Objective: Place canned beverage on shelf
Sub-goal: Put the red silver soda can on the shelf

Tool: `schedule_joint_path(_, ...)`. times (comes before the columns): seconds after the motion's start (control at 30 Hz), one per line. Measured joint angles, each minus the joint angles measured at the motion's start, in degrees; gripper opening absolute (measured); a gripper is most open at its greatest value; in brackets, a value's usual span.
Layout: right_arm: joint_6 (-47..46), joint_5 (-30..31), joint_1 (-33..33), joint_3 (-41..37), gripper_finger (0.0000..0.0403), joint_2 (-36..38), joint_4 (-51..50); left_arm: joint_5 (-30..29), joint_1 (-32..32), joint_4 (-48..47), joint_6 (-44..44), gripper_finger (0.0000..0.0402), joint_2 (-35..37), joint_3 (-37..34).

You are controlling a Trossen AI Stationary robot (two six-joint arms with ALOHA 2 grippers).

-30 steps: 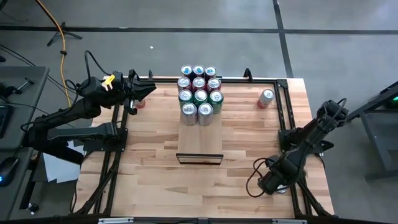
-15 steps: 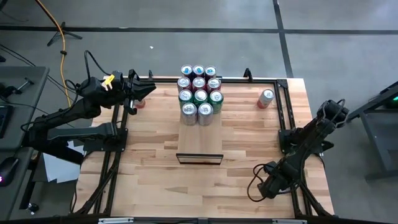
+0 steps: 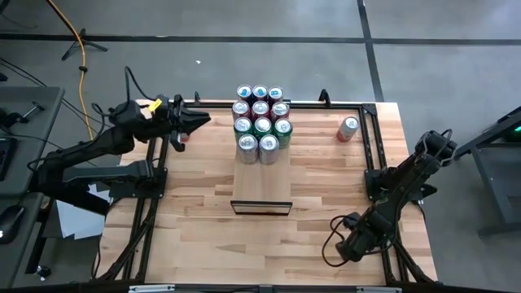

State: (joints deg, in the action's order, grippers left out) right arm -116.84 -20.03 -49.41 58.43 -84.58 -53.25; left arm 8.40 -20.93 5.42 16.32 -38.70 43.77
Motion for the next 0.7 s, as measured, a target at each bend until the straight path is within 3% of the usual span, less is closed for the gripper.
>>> schedule_joint_path(0.17,-0.2,0.1,0.0,0.1,0.0279,0.1,-1.8,0.0,0.0,0.0,0.0,0.0012,-1.5,0.0)
schedule_joint_path(0.37,-1.2,0.7,0.0,0.0,0.0278,0.1,-1.4,0.0,1.2,0.4,0.0,0.0045,-3.3,0.0)
schedule_joint_path(0.47,0.3,1.0,0.0,0.8,0.0283,-0.1,-1.9,4.1,3.2,4.2,-0.4,0.0073,-4.4,0.0)
schedule_joint_path(0.7,7.8,4.2,0.1,12.2,0.0279,-0.1,-9.9,8.9,10.0,17.4,0.2,0.0168,-7.3,0.0)
